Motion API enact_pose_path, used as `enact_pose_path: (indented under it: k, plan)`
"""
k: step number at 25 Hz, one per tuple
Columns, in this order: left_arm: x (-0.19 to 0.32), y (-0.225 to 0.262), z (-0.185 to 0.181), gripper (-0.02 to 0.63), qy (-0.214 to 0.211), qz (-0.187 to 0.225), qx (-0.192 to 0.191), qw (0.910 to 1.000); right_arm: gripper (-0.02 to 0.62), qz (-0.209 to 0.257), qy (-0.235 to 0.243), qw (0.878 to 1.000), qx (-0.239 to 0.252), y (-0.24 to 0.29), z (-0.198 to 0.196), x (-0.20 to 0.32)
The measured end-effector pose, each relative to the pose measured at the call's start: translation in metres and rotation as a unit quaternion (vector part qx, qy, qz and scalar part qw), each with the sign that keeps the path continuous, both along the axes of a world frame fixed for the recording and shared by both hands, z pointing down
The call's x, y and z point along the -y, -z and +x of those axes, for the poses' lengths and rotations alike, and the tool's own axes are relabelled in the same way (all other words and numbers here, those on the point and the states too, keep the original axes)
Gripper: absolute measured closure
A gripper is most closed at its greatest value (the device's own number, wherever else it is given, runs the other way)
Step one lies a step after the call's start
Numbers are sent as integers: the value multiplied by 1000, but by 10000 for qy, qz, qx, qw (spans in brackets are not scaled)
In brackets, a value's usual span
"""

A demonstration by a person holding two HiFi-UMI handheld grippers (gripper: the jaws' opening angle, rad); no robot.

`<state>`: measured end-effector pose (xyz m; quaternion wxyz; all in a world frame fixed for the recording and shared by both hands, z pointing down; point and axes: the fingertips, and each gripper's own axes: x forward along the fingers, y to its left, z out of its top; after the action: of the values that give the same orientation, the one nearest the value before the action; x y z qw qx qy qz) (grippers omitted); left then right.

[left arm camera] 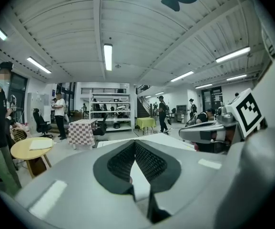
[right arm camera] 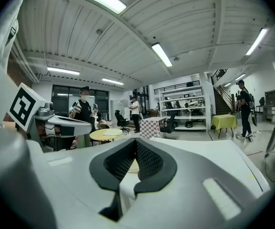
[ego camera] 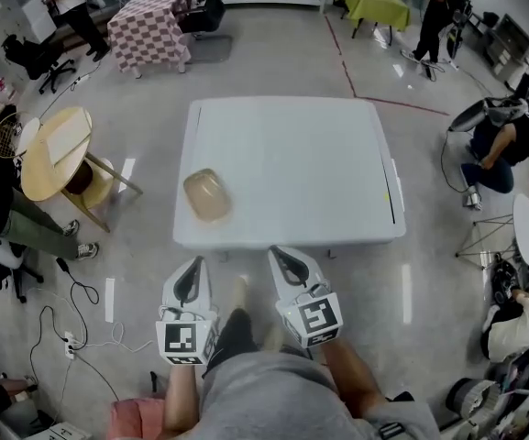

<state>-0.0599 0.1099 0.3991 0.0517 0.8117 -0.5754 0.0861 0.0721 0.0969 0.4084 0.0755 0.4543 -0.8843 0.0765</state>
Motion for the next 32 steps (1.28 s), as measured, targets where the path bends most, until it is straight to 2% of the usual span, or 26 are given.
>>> enact_pose_path:
  k: [16,32]
  plan:
    - [100,-66,-45,595,-17,-698,-213,9973,592,-758,115,9970,-142,-70,-58,103]
    - [164,-134,-50,595,-253,-1346,-332,9900,592,-1517,32,9882,-211,-143,-73,170]
